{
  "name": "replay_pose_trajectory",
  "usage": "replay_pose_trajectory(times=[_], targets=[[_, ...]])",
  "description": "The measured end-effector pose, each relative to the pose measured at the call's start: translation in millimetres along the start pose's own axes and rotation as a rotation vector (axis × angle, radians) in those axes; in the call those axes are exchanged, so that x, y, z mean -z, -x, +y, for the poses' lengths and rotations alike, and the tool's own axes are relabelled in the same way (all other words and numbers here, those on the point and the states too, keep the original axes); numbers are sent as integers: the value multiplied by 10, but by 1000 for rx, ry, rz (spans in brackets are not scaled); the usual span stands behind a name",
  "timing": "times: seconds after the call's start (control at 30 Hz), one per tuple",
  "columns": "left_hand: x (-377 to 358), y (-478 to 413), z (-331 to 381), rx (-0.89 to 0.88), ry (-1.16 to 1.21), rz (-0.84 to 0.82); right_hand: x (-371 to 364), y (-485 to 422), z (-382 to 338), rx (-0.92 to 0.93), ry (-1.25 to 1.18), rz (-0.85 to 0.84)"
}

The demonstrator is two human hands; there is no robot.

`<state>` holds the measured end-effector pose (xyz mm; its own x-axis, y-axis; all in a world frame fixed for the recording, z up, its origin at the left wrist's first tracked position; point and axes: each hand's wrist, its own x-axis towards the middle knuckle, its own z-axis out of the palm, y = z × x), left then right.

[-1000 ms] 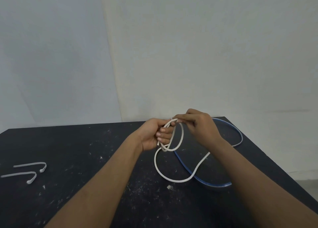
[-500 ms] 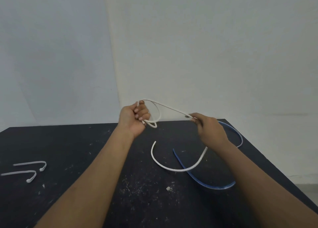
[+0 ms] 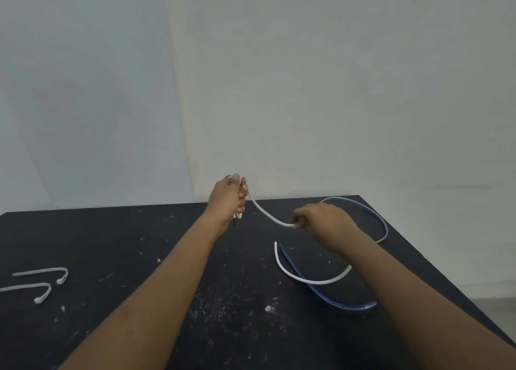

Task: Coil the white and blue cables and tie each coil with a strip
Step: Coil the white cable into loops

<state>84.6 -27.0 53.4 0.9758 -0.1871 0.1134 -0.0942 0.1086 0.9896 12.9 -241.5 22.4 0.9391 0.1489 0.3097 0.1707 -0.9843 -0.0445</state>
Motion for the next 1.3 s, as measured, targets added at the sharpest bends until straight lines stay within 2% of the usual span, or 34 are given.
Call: replay_pose_trajectory(times=[0.17,0.27,0.3,0.4,0.47,0.6,0.77,1.0,1.13,1.3], targets=[[-171,107,-198,-104,-386,-99,81,-66,-281,273,-59,-17],[-236,164,-272,-188,-620,-132,182,-86,-430,365,-123,-13],[-235,172,-282,-170,-610,-171,217,-87,-451,370,-134,11],[-195,219,-277,-54,-345,-414,282,-85,-397,296,-123,175],[-161,217,-270,-12,-293,-508,284,-83,-337,241,-98,241],[-39,151,-253,123,-220,-520,246,-86,-173,129,-125,204],[45,207,-230,321,-121,-653,214,-95,-81,86,-114,227],[-44,256,-161,402,153,-655,221,-72,-230,121,-181,298],[-43,243,-133,445,170,-667,251,-77,-174,42,-129,366],[-63,247,-102,406,145,-659,228,-95,-179,-20,-121,386]])
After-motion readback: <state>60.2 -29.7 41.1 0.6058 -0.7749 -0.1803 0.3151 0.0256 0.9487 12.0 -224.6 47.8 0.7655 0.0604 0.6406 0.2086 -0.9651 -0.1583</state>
